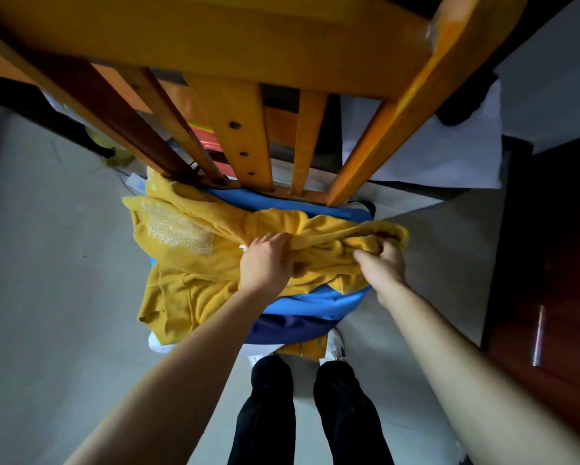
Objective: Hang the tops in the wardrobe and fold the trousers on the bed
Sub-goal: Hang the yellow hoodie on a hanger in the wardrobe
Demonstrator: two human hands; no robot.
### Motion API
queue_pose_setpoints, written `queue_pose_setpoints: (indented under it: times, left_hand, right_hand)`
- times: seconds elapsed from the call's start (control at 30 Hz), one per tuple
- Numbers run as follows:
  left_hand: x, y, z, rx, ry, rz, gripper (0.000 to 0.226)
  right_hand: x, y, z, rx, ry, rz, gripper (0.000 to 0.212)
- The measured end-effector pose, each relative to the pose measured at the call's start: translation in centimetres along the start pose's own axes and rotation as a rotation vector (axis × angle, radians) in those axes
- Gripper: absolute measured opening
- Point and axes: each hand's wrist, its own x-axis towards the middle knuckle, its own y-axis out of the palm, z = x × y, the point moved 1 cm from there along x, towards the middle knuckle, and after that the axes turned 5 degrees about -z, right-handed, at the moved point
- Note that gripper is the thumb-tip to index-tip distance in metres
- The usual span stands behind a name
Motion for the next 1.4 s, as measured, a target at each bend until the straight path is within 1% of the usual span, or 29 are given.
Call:
queue_pose_setpoints:
  times: [0.1, 0.13, 0.2, 0.23, 0.27, 0.37, 0.43, 0.5, 0.53, 0.6, 0.63, 0.7, 0.73, 0.77, 0.8, 0.83, 0.87, 0.9, 0.93, 0.97, 1.03, 1.07, 1.1, 1.17, 1.27, 1.33, 1.4]
  left_hand:
    - [-1.4, -4.6, 0.1, -0.145, -0.236, -0.104, 0.031]
    - [-1.8, -6.4, 0.2, -0.232, -0.341, -0.154, 0.025]
    - [-2.6, -10.3, 0.1, -0.439, -0.535, -0.25, 0.011]
    - [-3.1, -12.4, -0.2, -0.509, -0.587, -0.3, 0.011]
    - [-3.7, -14.6, -0.6, -0.544, -0.601, -0.356, 0.015]
    - [-6.0, -22.1, -2.4, -0.571, -0.57, -0.501, 0.028]
    - [-8.2, -27.1, -3.3, -0.549, -0.553, -0.574, 0.03]
    - [-11.1, -31.4, -3.5, -0.488, -0.547, -0.672, 0.031]
    - [-12.7, -33.3, -3.4, -0.455, -0.557, -0.75, 0.03]
    - [-16.9, -36.8, -3.0, -0.443, -0.597, -0.963, 0.029]
    - [-19.1, -38.2, -2.7, -0.468, -0.609, -1.09, 0.029]
    - [-24.0, -40.7, -2.4, -0.53, -0.601, -1.345, 0.027]
    - [-26.6, -41.7, -2.3, -0.552, -0.583, -1.449, 0.026]
    - [-29.1, -42.5, -2.3, -0.566, -0.56, -1.518, 0.025]
    - [-31.6, -43.2, -2.3, -0.571, -0.535, -1.555, 0.024]
    - [-33.9, -43.9, -2.6, -0.569, -0.508, -1.573, 0.021]
    - [-36.1, -44.5, -2.7, -0.556, -0.487, -1.589, 0.02]
    - [-38.3, -45.0, -2.8, -0.532, -0.473, -1.611, 0.018]
    - [-40.4, -45.5, -2.8, -0.501, -0.474, -1.633, 0.018]
    - [-42.6, -45.9, -2.5, -0.471, -0.495, -1.652, 0.018]
    - [-47.1, -46.1, -1.0, -0.487, -0.585, -1.667, 0.019]
    - [-49.6, -46.0, 0.1, -0.567, -0.639, -1.649, 0.024]
    - [-52.1, -45.7, 1.4, -0.666, -0.689, -1.613, 0.03]
    - [-57.2, -44.8, 3.7, -0.781, -0.778, -1.539, 0.036]
    - [-65.0, -43.0, 6.9, -0.764, -1.005, -1.465, 0.026]
    - [-70.0, -41.9, 9.4, -0.837, -1.144, -1.498, 0.014]
    - [-74.8, -41.2, 12.0, -1.019, -1.224, -1.614, 0.007]
  right_hand:
    - [-3.3, -1.4, 3.2, 0.008, -0.126, 0.024, 0.034]
    - [-4.6, -2.0, 4.4, -0.01, -0.194, 0.059, 0.032]
    - [-7.5, -2.9, 7.0, -0.056, -0.332, 0.159, 0.037]
    - [-9.1, -3.3, 8.3, -0.079, -0.4, 0.205, 0.04]
    - [-10.7, -3.5, 9.6, -0.108, -0.468, 0.25, 0.041]
    - [-16.1, -3.6, 13.1, -0.183, -0.64, 0.427, 0.05]
    - [-20.0, -3.3, 15.5, -0.209, -0.762, 0.516, 0.057]
    - [-24.0, -2.9, 18.2, -0.215, -0.91, 0.527, 0.06]
    - [-26.1, -2.7, 19.5, -0.199, -0.987, 0.516, 0.062]
    - [-30.6, -2.2, 21.5, -0.084, -1.112, 0.477, 0.066]
    - [-32.8, -1.9, 22.1, 0.009, -1.124, 0.465, 0.069]
    - [-37.1, -0.7, 22.4, 0.149, -1.021, 0.477, 0.081]
    - [-39.1, 0.2, 22.0, 0.135, -0.923, 0.496, 0.091]
    - [-41.1, 1.1, 21.4, 0.063, -0.814, 0.532, 0.101]
    - [-43.0, 2.2, 20.6, -0.04, -0.701, 0.602, 0.109]
    - [-45.0, 3.3, 19.7, -0.142, -0.595, 0.729, 0.107]
    - [-47.1, 4.1, 18.8, -0.233, -0.487, 0.912, 0.095]
    - [-49.1, 4.9, 17.7, -0.31, -0.406, 1.085, 0.074]
    - [-51.0, 5.5, 16.7, -0.37, -0.416, 1.181, 0.059]
    - [-52.7, 6.3, 15.7, -0.423, -0.503, 1.203, 0.048]
    - [-56.3, 7.3, 13.9, -0.484, -0.701, 1.204, 0.036]
    - [-58.4, 7.5, 13.1, -0.47, -0.751, 1.249, 0.031]
    - [-60.4, 7.9, 12.3, -0.439, -0.778, 1.301, 0.029]
    - [-64.5, 8.9, 10.8, -0.388, -0.827, 1.335, 0.035]
    - [-70.6, 10.4, 8.2, -0.328, -0.933, 1.369, 0.036]
    - [-74.8, 11.5, 6.1, -0.281, -0.948, 1.448, 0.034]
    - [-79.7, 12.5, 3.6, -0.228, -0.912, 1.526, 0.032]
